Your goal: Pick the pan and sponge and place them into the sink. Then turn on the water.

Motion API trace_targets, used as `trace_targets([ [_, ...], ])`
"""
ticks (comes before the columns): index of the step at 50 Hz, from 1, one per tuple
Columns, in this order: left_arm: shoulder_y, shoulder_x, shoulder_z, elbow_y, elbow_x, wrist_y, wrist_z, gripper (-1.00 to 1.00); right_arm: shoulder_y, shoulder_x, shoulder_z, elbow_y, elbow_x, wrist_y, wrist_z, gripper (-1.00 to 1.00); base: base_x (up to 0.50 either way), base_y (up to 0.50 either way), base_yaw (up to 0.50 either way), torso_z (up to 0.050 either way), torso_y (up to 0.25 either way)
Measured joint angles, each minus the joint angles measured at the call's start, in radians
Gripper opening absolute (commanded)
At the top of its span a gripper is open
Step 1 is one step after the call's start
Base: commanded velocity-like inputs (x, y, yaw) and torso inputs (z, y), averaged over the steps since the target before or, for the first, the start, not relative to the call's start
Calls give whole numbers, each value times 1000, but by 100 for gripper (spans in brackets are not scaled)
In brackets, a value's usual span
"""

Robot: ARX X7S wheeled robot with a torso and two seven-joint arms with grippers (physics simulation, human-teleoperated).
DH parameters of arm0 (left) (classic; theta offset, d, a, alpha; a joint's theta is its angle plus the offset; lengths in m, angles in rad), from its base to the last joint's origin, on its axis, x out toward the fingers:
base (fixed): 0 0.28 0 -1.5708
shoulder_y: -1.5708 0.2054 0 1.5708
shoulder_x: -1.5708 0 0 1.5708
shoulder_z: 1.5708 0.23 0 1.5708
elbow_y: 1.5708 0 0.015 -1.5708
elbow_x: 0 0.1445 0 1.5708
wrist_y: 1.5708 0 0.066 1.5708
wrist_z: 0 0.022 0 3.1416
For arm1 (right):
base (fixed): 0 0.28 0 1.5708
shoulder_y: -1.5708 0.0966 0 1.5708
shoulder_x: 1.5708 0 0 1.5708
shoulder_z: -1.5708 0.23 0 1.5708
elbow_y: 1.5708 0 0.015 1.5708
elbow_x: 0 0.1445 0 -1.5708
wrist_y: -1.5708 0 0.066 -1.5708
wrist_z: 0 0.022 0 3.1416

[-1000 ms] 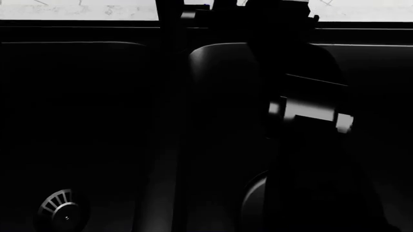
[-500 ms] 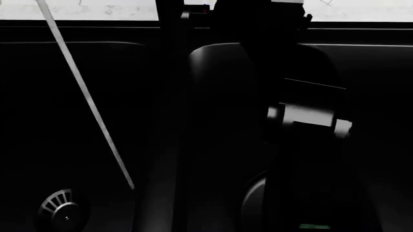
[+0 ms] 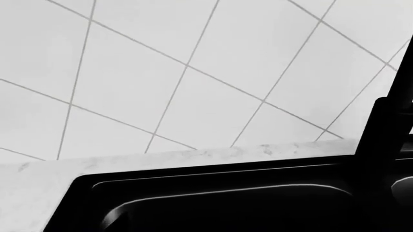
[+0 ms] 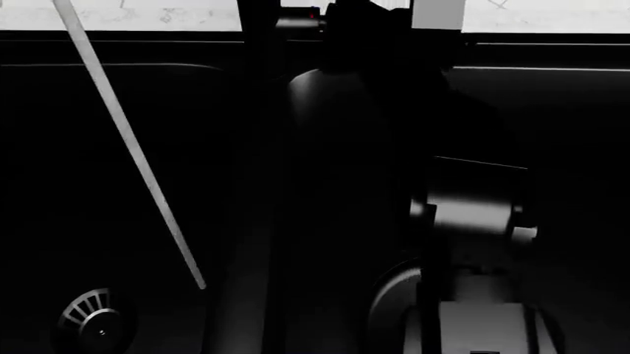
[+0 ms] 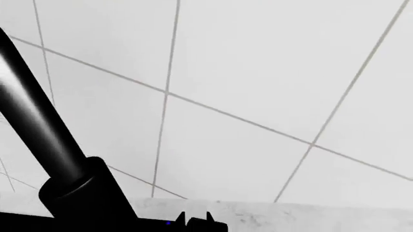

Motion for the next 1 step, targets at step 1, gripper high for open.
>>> trace_targets([
  [1, 0, 0, 0, 0, 0, 0, 0, 100, -4, 0, -1, -8, 1, 4, 2, -100, 0, 0, -6, 0, 0],
])
